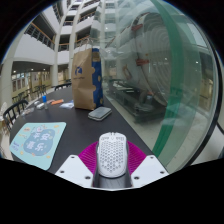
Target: Arrange mouse
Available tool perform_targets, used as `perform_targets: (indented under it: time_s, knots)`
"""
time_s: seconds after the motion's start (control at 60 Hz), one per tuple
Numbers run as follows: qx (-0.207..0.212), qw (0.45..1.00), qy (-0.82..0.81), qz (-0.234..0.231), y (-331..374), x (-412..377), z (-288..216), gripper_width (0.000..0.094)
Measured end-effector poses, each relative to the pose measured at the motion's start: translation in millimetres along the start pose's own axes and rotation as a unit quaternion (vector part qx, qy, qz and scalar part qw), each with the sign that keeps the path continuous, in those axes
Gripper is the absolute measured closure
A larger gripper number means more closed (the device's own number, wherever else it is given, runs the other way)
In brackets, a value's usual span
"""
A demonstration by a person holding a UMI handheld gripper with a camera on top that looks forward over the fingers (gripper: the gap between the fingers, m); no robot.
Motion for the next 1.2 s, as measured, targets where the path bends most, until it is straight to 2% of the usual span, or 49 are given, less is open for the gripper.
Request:
perform_targets:
  time_s: [0.117,0.283,0.367,0.55,0.75,0.767,0.8,0.85,0.95,1.033,1.05,1.1,1.2]
  knots:
    - [-0.017,1.000,-0.018,0.001,18.3,-6.4,-14.8,0.0600]
    - [0.081,0.997,-0.012,-0.016,73.4,-89.4,-104.7,0.0598]
    - [0.099,0.994,-0.034,-0.044,82.3,-158.7,-124.1,0.0598]
    - [0.051,0.997,0.031,-0.051,50.5,-271.7,-68.6,0.0584]
    - [-0.042,0.998,0.029,-0.041,20.8,-294.0,-10.8,0.0561]
    - [-0.051,0.997,0.028,-0.042,19.5,-293.9,-6.3,0.0551]
    - [-0.039,0.998,0.025,-0.045,20.1,-293.1,-3.7,0.0530]
    - [-0.044,0.997,0.043,-0.050,18.9,-290.4,-2.2,0.0485]
    - [-0.080,0.993,0.050,-0.066,20.8,-286.7,-5.6,0.0388]
    - [-0.092,0.988,0.064,-0.104,32.9,-282.9,-16.9,0.0080]
    - [-0.091,0.987,0.062,-0.113,37.1,-282.1,-19.9,0.0064]
    - [-0.091,0.984,0.058,-0.140,50.7,-280.2,-26.4,0.0091]
    - [-0.105,0.978,0.070,-0.164,79.9,-260.2,-28.4,0.0079]
Point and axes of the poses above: the point between the fingertips, and its own axes, seen from behind it with the camera up: x to the right, z down, y backward, against the way the camera looks, the point moved 10 cm from there along y, backward, against the way the camera looks, and after that the axes turned 4 degrees about x, right-handed, at the moved point
